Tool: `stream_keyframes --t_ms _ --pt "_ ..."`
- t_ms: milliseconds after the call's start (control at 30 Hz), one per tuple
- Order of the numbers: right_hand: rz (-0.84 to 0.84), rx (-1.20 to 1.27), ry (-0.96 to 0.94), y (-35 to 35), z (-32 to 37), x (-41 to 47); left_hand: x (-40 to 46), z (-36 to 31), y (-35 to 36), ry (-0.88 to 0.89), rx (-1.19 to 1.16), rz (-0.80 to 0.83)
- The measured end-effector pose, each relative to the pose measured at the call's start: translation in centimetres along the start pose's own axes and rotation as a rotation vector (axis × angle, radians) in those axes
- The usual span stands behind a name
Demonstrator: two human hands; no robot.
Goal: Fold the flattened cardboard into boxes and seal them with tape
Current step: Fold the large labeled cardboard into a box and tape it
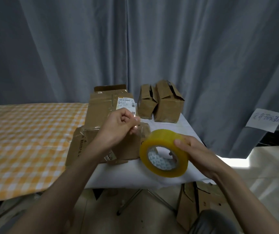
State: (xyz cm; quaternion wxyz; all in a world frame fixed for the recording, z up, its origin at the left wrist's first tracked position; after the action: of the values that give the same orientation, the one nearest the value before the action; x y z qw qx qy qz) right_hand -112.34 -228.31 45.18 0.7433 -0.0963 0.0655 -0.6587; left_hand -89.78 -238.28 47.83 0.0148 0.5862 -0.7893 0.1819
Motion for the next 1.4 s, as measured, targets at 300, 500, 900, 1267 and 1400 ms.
stream_keyframes --t_ms 300,500,900,1267,1400 --pt "-0.089 -0.417 -0.046 -1.0 0.5 2.7 0.0 2.3 -8.8 -0.042 -0.058 -0.335" --pt "-0.337 -0.689 -0.254 -0.9 1.3 5.1 -1.8 4.6 -10.4 -0.111 -0.081 -0.332" --pt "-0.485 -1.167 -0.439 0.8 1.6 8.2 -0.6 6.8 -11.9 -0.246 -0.048 -0.426" --pt "-0.412 -1.229 -0.356 -1.1 0.8 9.7 -0.9 6.8 -12.3 -0.26 -0.057 -0.339" --pt "-0.38 -1.205 -0.355 -0.6 0.6 10.2 -1.0 6.9 -12.5 -0.275 -0.075 -0.339"
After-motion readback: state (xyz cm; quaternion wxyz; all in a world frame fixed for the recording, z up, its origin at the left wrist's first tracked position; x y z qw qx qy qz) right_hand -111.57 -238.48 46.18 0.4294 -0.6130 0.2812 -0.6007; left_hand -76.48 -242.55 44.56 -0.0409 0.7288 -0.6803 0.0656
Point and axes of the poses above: each hand's wrist, its own x-axis towards the middle knuckle, its own y-axis out of the palm, z = x × y, the point moved 1 cm from there along x, towards the middle knuckle
